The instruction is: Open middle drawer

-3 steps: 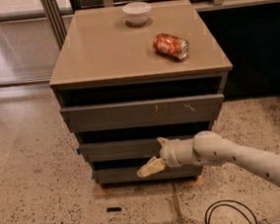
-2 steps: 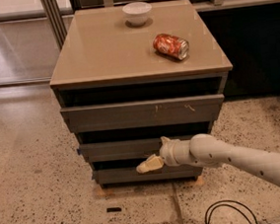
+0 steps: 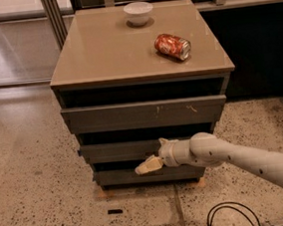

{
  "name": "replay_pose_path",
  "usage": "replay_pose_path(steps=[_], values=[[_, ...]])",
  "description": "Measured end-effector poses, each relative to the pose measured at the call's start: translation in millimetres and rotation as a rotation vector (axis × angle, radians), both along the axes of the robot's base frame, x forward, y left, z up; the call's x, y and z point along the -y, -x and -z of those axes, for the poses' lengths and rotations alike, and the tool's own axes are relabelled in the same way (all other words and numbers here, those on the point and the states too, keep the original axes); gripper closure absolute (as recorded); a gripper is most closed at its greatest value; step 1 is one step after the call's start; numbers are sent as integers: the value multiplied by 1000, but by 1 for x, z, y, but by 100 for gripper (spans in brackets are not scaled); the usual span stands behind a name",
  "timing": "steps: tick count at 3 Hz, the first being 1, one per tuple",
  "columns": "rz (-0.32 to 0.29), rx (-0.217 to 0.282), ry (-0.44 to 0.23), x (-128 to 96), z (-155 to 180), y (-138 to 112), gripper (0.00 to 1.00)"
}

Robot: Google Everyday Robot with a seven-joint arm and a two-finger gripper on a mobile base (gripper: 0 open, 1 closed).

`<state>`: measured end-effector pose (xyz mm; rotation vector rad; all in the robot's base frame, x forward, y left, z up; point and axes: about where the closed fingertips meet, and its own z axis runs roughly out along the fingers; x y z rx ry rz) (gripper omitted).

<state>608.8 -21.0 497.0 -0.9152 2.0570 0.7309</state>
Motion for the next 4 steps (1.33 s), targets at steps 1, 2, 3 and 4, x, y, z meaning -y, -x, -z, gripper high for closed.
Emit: replay_pose_path(steps=[1, 2, 3, 4], values=[[-93, -20, -67, -6, -6, 5, 0], [-123, -35, -72, -8, -7, 11, 0], [-124, -35, -72, -9, -7, 11, 0], [-135, -23, -72, -13, -7, 13, 0]])
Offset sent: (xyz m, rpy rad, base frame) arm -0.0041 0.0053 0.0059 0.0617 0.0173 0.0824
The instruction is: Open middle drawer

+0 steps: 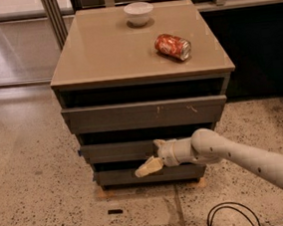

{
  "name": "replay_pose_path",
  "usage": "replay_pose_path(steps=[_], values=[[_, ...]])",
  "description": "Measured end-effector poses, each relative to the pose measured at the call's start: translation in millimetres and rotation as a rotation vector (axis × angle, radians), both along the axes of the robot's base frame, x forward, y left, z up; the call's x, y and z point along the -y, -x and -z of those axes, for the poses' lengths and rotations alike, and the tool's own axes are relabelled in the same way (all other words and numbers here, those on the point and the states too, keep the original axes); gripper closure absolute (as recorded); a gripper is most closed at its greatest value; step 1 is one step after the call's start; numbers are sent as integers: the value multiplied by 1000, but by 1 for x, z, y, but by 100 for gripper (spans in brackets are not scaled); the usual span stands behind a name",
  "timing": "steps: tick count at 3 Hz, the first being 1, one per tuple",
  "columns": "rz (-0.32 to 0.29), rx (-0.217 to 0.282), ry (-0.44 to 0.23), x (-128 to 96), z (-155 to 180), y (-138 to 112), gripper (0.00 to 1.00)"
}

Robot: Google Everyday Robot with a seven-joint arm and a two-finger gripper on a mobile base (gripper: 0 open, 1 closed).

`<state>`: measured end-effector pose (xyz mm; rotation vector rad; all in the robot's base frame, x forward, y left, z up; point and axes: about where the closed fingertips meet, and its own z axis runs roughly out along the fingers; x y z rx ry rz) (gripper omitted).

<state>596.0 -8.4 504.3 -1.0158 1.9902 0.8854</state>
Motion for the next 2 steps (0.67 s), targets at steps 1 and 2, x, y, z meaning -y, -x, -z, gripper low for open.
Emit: replay_pose_path(steps=[1, 2], values=[[-33, 87, 37, -5, -9, -2, 0], [-59, 184, 120, 5, -20, -1, 0]])
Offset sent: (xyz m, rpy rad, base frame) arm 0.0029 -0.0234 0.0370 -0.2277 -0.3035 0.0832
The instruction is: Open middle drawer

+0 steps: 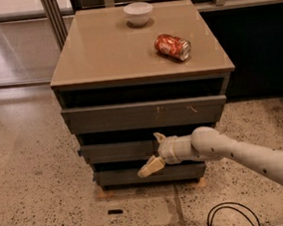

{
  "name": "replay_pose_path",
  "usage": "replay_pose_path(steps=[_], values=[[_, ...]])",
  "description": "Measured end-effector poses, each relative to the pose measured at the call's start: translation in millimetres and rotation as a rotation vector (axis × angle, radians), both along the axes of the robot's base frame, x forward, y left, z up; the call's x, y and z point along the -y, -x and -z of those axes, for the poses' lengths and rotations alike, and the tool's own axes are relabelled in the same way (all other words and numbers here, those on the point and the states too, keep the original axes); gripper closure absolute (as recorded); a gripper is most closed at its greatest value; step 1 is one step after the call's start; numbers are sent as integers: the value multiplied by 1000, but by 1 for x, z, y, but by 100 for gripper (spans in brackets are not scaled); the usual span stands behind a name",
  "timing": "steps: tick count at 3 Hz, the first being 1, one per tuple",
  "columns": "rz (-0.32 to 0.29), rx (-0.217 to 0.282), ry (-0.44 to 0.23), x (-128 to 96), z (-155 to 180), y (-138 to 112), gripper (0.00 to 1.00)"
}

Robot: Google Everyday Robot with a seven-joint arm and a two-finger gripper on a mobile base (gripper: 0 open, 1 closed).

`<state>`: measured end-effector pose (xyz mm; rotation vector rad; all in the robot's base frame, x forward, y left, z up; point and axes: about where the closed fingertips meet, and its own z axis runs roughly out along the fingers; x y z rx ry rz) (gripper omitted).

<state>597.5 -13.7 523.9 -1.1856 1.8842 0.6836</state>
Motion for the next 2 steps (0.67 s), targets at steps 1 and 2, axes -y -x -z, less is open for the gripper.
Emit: replay_pose_path(steps=[1, 2], values=[[6, 32, 60, 10, -7, 0, 0], [7, 32, 61, 10, -7, 0, 0]])
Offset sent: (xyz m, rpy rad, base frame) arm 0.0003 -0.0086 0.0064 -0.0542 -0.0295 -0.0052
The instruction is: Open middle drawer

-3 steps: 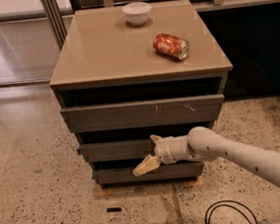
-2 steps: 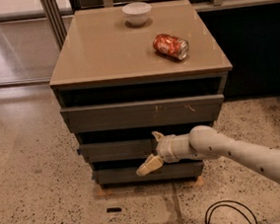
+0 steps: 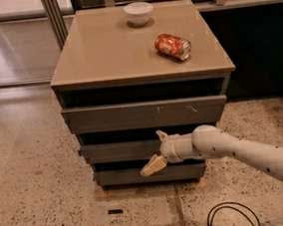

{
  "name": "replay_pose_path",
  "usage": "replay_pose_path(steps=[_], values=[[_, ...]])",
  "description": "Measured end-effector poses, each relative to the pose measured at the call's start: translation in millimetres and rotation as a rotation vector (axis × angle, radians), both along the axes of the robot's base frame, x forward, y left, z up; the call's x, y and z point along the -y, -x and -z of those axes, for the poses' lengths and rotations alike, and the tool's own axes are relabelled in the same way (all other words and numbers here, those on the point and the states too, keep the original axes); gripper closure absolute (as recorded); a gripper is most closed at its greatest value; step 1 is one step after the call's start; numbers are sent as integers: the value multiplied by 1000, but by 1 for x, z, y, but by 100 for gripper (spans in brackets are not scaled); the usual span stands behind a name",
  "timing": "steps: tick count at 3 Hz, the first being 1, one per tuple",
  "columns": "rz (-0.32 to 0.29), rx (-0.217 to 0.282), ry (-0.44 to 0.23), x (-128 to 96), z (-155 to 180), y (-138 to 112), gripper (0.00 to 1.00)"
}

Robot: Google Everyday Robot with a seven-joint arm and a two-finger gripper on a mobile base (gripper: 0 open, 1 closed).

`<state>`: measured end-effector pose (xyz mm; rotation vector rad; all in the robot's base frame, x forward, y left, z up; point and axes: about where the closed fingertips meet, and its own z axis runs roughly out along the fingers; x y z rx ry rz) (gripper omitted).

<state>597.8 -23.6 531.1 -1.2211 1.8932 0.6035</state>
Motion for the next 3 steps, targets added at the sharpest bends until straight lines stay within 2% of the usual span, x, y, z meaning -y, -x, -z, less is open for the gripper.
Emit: replay_pose_path(steps=[1, 2, 3], values=[[0, -25, -16, -10, 19, -8, 0], [17, -85, -65, -17, 46, -21, 0], [47, -146, -84, -16, 69, -25, 0]])
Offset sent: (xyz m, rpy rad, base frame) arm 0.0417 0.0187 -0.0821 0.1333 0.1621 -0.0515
